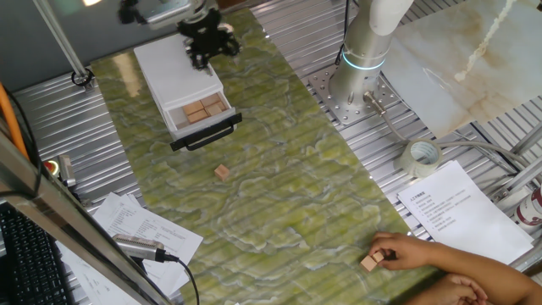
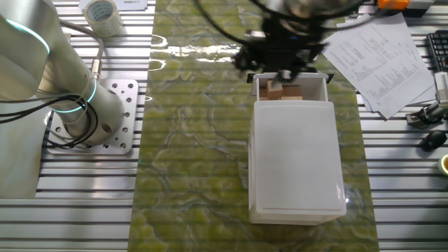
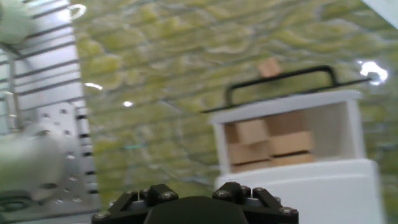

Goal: Take something out of a drawer

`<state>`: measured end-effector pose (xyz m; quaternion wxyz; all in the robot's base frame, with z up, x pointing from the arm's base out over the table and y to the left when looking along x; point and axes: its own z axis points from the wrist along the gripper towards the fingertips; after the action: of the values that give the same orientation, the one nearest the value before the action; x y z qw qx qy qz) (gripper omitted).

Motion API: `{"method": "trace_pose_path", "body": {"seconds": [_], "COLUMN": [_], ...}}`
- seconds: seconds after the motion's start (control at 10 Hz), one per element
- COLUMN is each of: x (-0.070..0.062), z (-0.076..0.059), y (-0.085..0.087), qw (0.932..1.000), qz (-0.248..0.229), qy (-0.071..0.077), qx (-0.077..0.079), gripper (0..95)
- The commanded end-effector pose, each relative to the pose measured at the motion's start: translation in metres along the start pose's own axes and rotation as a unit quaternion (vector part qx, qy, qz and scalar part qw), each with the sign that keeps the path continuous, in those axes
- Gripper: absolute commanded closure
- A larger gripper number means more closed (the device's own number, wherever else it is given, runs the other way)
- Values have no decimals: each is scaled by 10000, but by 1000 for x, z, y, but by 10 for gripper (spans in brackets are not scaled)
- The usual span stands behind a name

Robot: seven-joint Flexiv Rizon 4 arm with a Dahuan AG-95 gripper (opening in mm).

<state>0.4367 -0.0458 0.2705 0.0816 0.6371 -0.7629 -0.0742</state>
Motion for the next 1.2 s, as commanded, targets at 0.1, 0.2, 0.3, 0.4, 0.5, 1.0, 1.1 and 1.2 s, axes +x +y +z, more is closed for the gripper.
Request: {"method": "trace_pose_path", "body": {"seconds": [0.1, 0.2, 0.3, 0.4, 0.5, 1.0, 1.1, 1.2], "x": [-11, -13, -13, -12, -12, -12, -12, -12], "z": [-9, -10, -10, -9, -9, -9, -9, -9], "y": [14, 14, 13, 12, 11, 12, 12, 12], "qw": [9999, 9999, 9999, 9999, 9999, 9994, 9997, 9996], "qz": [157, 139, 137, 132, 124, 341, 237, 298], "qy": [15, -8, 4, 9, 13, 18, -11, -15], "qx": [7, 26, 44, 47, 52, -39, -28, -18], "gripper": [380, 380, 380, 380, 380, 380, 380, 380]}}
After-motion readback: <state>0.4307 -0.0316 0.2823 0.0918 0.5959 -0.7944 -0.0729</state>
